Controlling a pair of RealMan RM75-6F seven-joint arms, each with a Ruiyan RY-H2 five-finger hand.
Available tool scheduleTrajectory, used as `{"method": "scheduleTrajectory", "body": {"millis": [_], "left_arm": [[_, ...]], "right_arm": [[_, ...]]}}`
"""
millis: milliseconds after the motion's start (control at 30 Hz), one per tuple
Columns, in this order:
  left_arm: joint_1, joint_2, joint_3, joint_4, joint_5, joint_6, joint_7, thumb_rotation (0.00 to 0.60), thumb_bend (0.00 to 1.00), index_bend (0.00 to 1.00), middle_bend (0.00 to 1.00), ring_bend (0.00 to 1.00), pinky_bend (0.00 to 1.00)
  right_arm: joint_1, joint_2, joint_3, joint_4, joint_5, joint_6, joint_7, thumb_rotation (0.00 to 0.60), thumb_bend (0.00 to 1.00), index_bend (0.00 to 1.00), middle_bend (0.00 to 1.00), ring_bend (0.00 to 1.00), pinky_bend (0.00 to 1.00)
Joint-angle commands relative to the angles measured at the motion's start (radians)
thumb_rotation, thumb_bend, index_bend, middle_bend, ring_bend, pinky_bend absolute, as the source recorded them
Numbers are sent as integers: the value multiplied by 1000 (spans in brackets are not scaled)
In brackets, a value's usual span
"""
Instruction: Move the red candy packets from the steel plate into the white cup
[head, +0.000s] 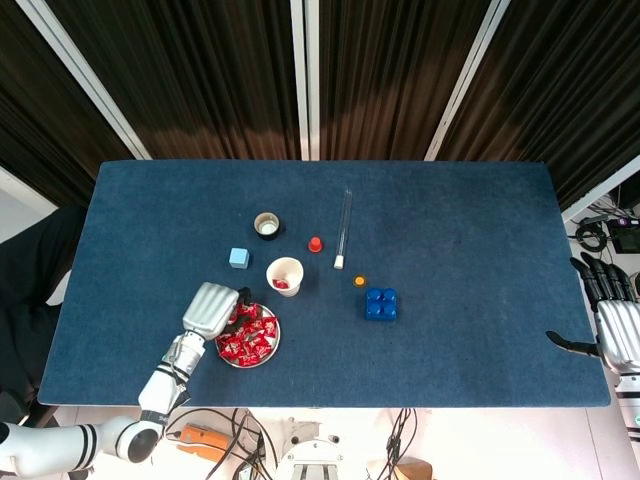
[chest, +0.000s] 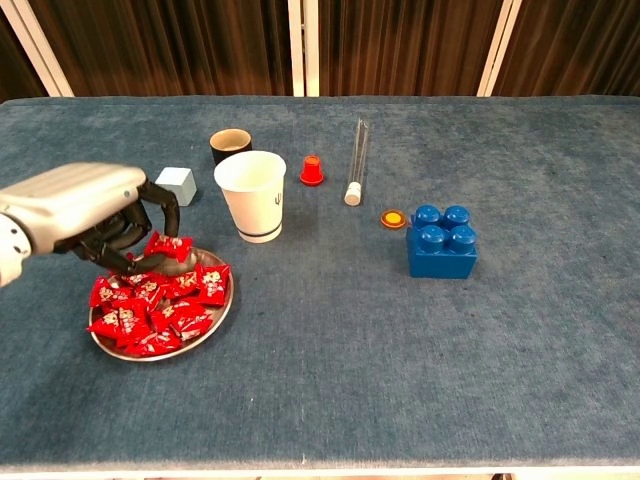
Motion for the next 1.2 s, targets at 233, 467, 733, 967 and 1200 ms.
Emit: {"method": "scheduleTrajectory", "body": {"millis": [233, 467, 733, 967, 1200], "left_arm": [[-52, 92, -138, -168, 29, -1, -134, 600, 377, 560, 862, 801, 792], [-164, 42, -213, -132, -101, -115, -73, 600, 371, 560, 862, 800, 792], [-246, -6, -220, -73, -254, -147, 64, 600, 328, 531, 860, 798, 792], [-246, -10, -199, -84, -285, -83, 110, 600, 187, 357, 858, 793, 792], [-183, 46, -147, -163, -184, 17, 74, 600, 143, 274, 858, 790, 792]], "right_arm": [[-2, -8, -2, 12, -3, 2, 10, 600, 159, 0, 59, 0, 87], [-8, -13, -4, 33, 5, 1, 30, 600, 160, 0, 59, 0, 87], [-14, -18, -3, 56, 14, 1, 54, 600, 160, 0, 59, 0, 87], [-10, -21, -2, 66, 16, -8, 62, 600, 159, 0, 59, 0, 87], [-6, -19, 2, 63, 12, -10, 62, 600, 160, 0, 59, 0, 87]]}}
